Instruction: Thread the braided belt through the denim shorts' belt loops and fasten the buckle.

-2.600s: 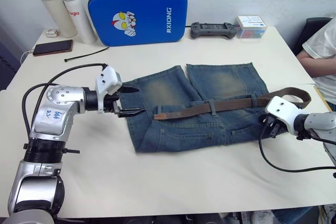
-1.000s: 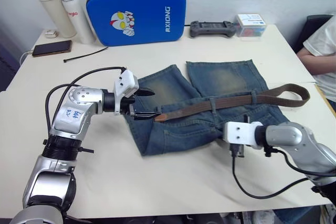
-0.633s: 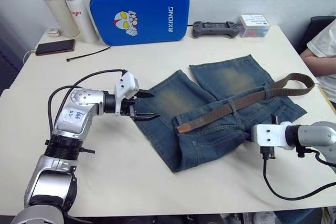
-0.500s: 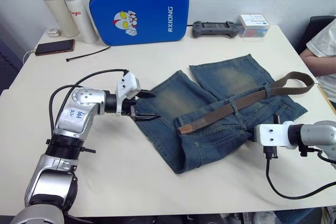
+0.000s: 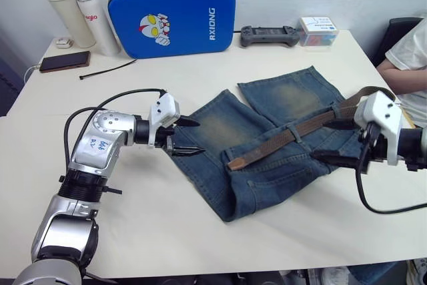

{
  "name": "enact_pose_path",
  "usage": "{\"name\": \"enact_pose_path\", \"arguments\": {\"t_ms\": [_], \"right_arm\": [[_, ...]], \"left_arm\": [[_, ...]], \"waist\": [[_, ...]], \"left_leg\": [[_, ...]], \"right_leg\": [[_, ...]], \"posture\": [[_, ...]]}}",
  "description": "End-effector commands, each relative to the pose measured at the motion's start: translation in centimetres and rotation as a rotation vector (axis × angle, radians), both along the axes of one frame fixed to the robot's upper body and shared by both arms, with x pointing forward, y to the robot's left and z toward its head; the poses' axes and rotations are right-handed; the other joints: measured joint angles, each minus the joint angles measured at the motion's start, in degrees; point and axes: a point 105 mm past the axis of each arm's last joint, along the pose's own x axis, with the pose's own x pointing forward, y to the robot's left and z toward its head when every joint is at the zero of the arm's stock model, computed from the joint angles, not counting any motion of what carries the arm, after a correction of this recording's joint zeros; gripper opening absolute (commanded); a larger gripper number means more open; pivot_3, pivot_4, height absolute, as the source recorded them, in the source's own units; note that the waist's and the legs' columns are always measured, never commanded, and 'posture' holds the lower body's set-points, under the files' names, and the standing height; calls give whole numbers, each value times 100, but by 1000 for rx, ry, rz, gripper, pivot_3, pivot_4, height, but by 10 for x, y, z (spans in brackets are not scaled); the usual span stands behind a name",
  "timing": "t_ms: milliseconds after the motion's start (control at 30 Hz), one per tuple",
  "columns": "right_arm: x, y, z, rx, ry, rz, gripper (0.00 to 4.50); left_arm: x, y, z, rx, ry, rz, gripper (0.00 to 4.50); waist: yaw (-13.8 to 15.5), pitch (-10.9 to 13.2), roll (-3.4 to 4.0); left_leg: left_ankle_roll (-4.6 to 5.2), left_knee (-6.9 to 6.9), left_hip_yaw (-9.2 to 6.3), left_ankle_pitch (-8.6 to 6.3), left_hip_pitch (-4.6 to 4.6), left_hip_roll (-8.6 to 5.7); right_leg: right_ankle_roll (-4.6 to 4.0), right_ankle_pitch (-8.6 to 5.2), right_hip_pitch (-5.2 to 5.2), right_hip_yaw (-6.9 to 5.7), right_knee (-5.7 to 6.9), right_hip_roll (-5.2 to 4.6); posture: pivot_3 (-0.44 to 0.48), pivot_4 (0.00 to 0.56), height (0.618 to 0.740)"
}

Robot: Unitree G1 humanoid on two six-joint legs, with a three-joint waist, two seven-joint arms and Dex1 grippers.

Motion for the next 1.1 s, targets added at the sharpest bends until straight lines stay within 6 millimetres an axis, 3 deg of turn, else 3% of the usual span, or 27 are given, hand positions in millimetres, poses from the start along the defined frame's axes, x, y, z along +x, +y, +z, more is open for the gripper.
{"name": "enact_pose_path", "arguments": {"t_ms": [33, 133, 300, 500, 800, 1100], "right_arm": [[-8, 20, -5, 255, 196, -139, 4489], [-24, 57, -20, 555, 424, -93, 4489], [-20, 77, -50, 858, 592, -320, 4489], [-4, 89, -52, 1084, 629, -481, 4489], [3, 107, -72, 1079, 763, -547, 4489], [2, 96, -65, 1080, 711, -528, 4489]], "left_arm": [[-2, 0, 5, 5, -19, -10, 4500], [-3, 1, 5, 12, -28, -8, 4500], [-3, 2, 10, 5, -75, -1, 4500], [-8, 3, 10, 11, -79, -3, 4500], [-18, 13, 7, 28, -52, 34, 4500], [-19, 20, 5, 35, -44, 64, 4500]], "waist": [[1, -2, -3], [23, -1, -3], [-22, -2, -10], [-80, -2, -4], [-164, -2, -1], [-163, -2, 0]], "left_leg": [[-3, 2, -6, -1, -2, 3], [-2, -2, -5, -1, -7, -1], [6, 1, -7, 2, -9, 2], [10, -4, 4, 3, -6, 0], [9, -17, 3, 3, -6, 1], [9, -17, 4, 3, -6, 1]], "right_leg": [[-1, 1, 0, -3, 0, 1], [-1, 1, -4, -4, 2, -3], [0, 1, 7, -13, 3, -5], [5, 4, -3, 2, 17, -2], [4, 3, -8, 3, 14, 0], [4, 3, -8, 4, 14, 0]], "posture": [[0, 150, 740], [0, 150, 740], [0, 150, 740], [0, 150, 740], [0, 150, 740], [0, 150, 740]]}}
